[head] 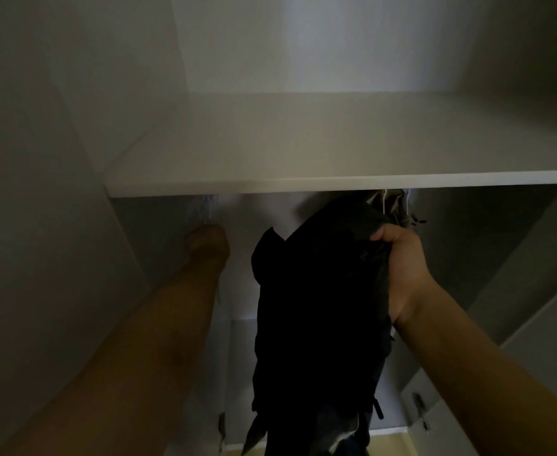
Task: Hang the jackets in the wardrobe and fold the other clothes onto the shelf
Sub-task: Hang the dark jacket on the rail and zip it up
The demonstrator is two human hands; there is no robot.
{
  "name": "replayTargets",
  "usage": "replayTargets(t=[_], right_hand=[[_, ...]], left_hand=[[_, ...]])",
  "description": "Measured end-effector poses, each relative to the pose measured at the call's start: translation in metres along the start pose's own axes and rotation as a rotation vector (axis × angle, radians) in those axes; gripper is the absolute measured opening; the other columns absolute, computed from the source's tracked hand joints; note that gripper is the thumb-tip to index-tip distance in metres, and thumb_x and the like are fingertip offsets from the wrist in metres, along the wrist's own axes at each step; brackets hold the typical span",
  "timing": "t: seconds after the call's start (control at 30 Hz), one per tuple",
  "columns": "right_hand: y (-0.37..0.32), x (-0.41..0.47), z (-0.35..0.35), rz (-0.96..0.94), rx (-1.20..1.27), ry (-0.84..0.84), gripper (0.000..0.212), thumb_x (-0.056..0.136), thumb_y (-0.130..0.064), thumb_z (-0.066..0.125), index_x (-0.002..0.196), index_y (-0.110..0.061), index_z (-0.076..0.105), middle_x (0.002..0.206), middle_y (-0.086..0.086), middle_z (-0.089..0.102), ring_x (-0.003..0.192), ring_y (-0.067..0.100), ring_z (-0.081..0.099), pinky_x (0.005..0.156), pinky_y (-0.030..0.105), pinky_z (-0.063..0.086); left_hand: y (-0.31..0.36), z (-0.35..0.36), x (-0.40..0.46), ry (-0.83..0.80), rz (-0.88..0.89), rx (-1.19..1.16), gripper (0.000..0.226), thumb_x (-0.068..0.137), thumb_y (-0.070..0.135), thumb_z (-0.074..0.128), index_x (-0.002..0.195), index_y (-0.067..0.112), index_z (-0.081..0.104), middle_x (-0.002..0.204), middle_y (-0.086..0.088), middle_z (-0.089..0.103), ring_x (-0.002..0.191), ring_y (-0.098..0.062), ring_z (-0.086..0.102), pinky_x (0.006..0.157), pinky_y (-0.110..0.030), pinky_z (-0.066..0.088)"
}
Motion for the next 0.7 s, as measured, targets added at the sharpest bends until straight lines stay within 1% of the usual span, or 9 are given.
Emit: replayTargets(t=[0.1,0.2,0.27,0.33,0.4,0.47,0.53,0.63,0.7], right_hand=[[-0.001,0.003,-0.001,0.015,-0.002,0.015,0.019,0.069,-0.017,0.045,0.063,-0.012,0.063,0.062,0.006,0.059,0.057,0.023,0.056,0.06,0.033,0.042],[-0.004,0.005,0.0,0.013,0.007,0.016,0.027,0.073,-0.016,0.043,0.057,-0.013,0.064,0.061,0.005,0.059,0.056,0.022,0.056,0.06,0.033,0.042],[-0.004,0.006,0.002,0.021,-0.004,0.019,0.029,0.072,-0.016,0.043,0.051,-0.014,0.063,0.059,0.003,0.057,0.052,0.02,0.056,0.058,0.032,0.042],[-0.004,0.008,0.002,0.022,-0.032,0.025,0.035,0.075,-0.017,0.041,0.046,-0.015,0.061,0.055,0.002,0.055,0.047,0.019,0.054,0.053,0.03,0.041],[-0.004,0.009,0.002,0.033,-0.054,0.027,0.03,0.074,-0.017,0.041,0.051,-0.015,0.061,0.057,0.002,0.055,0.05,0.02,0.054,0.054,0.03,0.042],[-0.003,0.009,0.002,0.047,-0.076,0.022,0.016,0.069,-0.017,0.044,0.064,-0.013,0.059,0.062,0.004,0.054,0.057,0.022,0.053,0.058,0.031,0.043],[-0.003,0.009,0.002,0.055,-0.095,0.005,0.014,0.065,-0.018,0.046,0.071,-0.013,0.057,0.064,0.005,0.055,0.06,0.023,0.053,0.059,0.032,0.043],[-0.001,0.009,0.006,0.068,-0.115,-0.011,0.015,0.063,-0.018,0.046,0.069,-0.013,0.058,0.059,0.004,0.057,0.051,0.021,0.057,0.052,0.03,0.046],[0.002,0.009,0.01,0.082,-0.127,-0.02,0.015,0.062,-0.019,0.047,0.069,-0.012,0.059,0.057,0.004,0.058,0.047,0.02,0.058,0.049,0.027,0.046]], left_hand=[[-0.003,0.007,0.005,-0.036,-0.018,0.038,0.033,0.098,0.017,0.052,0.128,0.006,0.058,0.14,-0.016,0.051,0.127,-0.033,0.05,0.103,-0.043,0.04],[-0.01,0.009,0.012,-0.051,-0.051,0.026,0.044,0.096,0.025,0.055,0.136,0.006,0.051,0.144,-0.016,0.047,0.131,-0.034,0.046,0.106,-0.044,0.037],[-0.01,0.01,0.016,-0.048,-0.033,-0.005,0.045,0.095,0.029,0.057,0.134,0.008,0.053,0.14,-0.015,0.05,0.127,-0.033,0.049,0.104,-0.042,0.039],[-0.01,0.007,0.02,-0.026,-0.052,-0.035,0.044,0.095,0.032,0.055,0.133,0.009,0.054,0.14,-0.014,0.051,0.126,-0.033,0.05,0.102,-0.041,0.041],[-0.011,0.006,0.023,-0.009,-0.084,-0.086,0.047,0.097,0.03,0.052,0.139,0.008,0.047,0.144,-0.015,0.046,0.13,-0.035,0.046,0.105,-0.043,0.037],[-0.012,0.008,0.029,-0.001,-0.088,-0.144,0.059,0.099,0.026,0.05,0.15,0.007,0.027,0.151,-0.018,0.035,0.136,-0.037,0.038,0.111,-0.047,0.03],[-0.013,0.01,0.033,-0.005,-0.089,-0.17,0.065,0.101,0.024,0.047,0.154,0.009,0.012,0.156,-0.019,0.025,0.141,-0.037,0.03,0.113,-0.049,0.024],[-0.015,0.01,0.035,0.016,-0.1,-0.229,0.058,0.104,0.022,0.039,0.154,0.009,0.013,0.157,-0.018,0.023,0.141,-0.037,0.029,0.114,-0.048,0.023],[-0.013,0.011,0.033,0.006,-0.119,-0.262,0.06,0.103,0.023,0.043,0.153,0.006,0.014,0.156,-0.018,0.024,0.141,-0.037,0.028,0.114,-0.048,0.023]])
Point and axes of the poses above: each hand's wrist, its own x-axis towards the middle knuckle, its own z-axis out of the palm, y = z × x, the point moved 5 cm from there along x, towards the middle knuckle
